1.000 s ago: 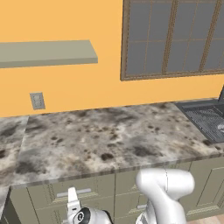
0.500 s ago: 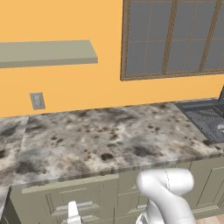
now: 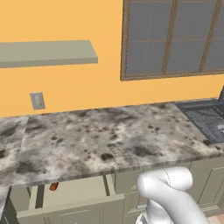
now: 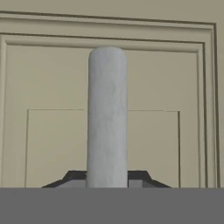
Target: Take the pizza cutter from the drawer on the left and place it on the dining counter for cutting.
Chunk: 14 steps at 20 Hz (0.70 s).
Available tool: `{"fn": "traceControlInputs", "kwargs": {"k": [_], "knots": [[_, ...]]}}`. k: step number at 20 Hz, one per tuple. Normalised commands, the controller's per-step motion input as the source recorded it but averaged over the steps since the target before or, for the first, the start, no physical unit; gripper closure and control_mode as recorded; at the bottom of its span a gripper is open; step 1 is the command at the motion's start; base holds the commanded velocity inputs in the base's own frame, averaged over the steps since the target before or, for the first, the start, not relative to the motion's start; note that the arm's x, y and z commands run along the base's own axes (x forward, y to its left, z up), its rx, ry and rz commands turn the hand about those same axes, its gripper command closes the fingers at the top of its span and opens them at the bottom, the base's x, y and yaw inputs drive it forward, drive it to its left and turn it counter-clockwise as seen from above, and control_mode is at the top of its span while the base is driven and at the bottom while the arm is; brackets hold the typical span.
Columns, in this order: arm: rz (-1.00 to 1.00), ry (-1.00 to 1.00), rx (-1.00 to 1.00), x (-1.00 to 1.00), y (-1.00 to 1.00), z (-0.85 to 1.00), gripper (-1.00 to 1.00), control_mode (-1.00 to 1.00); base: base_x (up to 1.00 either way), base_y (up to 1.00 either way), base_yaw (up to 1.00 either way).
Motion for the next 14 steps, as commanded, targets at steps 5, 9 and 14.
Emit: {"fn": "traceControlInputs", "kwargs": {"k": [5,9,14], "knots": [[-0.01,0.0,0.0,-0.68,0.0,0.0,1.0,-1.0,0.0,0.0,0.0],[-0.01,0.0,0.0,-0.67,0.0,0.0,1.0,-1.0,0.0,0.0,0.0],[-0.01,0.0,0.0,-0.76,0.0,0.0,1.0,-1.0,0.0,0.0,0.0]]}}
